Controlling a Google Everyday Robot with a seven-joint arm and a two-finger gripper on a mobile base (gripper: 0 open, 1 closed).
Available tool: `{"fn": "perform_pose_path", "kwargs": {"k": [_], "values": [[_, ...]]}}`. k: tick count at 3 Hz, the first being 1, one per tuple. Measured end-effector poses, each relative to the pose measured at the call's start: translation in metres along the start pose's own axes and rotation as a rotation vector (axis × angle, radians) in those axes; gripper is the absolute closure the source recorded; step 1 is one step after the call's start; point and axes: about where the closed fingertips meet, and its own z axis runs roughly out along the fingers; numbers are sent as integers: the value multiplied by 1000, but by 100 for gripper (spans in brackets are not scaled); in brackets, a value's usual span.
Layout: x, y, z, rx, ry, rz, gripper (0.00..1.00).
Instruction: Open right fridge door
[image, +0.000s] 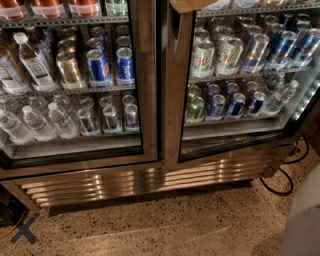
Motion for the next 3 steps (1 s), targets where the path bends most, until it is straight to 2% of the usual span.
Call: {"fn": "perform_pose_path", "kwargs": {"k": [3], "values": [[0,6,-6,18,11,14,100]]}}
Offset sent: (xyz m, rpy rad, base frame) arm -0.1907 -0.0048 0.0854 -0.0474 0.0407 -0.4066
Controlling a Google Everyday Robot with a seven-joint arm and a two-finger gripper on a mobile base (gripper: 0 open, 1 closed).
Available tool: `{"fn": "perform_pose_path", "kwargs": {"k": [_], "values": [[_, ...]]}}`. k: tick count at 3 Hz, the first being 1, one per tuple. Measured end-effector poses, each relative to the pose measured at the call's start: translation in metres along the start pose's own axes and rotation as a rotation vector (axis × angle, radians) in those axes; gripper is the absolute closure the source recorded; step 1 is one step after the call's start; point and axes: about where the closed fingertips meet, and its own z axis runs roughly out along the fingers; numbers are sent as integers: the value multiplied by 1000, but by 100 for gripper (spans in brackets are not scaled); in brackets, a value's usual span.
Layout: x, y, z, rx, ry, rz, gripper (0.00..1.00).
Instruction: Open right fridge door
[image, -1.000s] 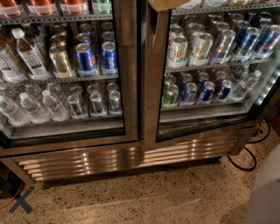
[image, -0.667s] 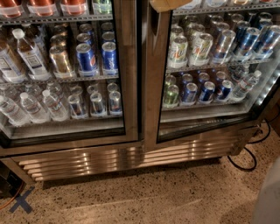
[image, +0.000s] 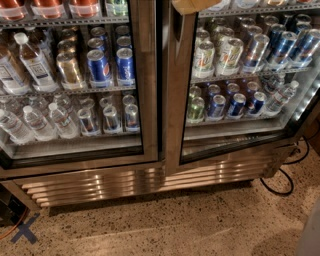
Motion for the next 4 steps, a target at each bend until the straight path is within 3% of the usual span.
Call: {"fn": "perform_pose_path", "kwargs": {"k": [4], "values": [[0,8,-5,-2,9,14,100]]}}
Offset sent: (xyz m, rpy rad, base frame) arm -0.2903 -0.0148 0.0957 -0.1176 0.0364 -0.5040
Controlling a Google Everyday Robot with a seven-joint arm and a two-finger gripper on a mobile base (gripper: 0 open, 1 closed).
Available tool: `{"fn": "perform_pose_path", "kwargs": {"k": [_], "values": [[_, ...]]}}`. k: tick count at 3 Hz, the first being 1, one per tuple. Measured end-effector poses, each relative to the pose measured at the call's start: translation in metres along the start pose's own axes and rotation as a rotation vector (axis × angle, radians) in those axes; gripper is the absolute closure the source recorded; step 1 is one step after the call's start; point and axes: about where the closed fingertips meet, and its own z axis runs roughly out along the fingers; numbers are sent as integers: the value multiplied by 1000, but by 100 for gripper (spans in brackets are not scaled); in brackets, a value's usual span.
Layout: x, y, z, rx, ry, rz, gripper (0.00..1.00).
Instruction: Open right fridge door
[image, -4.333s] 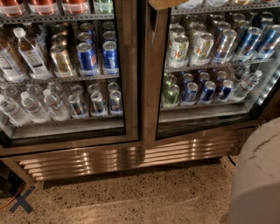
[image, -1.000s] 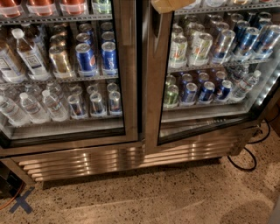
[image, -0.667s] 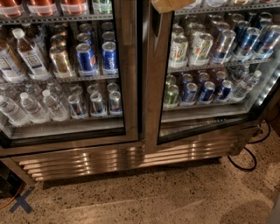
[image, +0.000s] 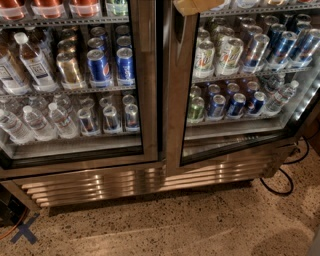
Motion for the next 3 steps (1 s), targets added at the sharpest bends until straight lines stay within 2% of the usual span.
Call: {"fn": "perform_pose_path", "kwargs": {"k": [3], "values": [[-1,8,-6,13,7,15,100]]}}
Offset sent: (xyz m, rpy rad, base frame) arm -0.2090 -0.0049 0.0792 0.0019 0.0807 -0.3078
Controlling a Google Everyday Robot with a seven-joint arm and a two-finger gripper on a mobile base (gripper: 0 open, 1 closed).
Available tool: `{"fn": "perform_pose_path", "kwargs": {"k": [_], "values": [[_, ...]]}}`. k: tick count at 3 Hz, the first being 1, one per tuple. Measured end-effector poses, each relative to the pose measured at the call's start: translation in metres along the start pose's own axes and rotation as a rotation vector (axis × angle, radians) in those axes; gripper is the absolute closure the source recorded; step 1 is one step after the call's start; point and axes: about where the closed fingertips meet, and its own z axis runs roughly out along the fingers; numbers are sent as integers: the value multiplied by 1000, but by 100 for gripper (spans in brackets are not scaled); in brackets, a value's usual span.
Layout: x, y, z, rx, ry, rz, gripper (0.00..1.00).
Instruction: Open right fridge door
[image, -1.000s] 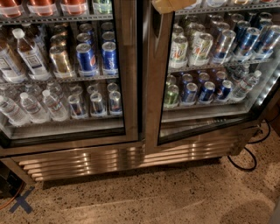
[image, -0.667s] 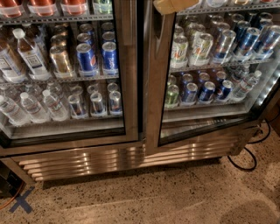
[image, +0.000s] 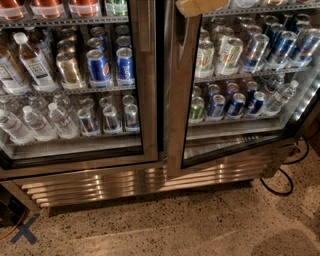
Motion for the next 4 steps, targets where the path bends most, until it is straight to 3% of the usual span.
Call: {"fn": "perform_pose_path", "kwargs": {"k": [4], "values": [[0,9,-5,19,14,15,100]]}}
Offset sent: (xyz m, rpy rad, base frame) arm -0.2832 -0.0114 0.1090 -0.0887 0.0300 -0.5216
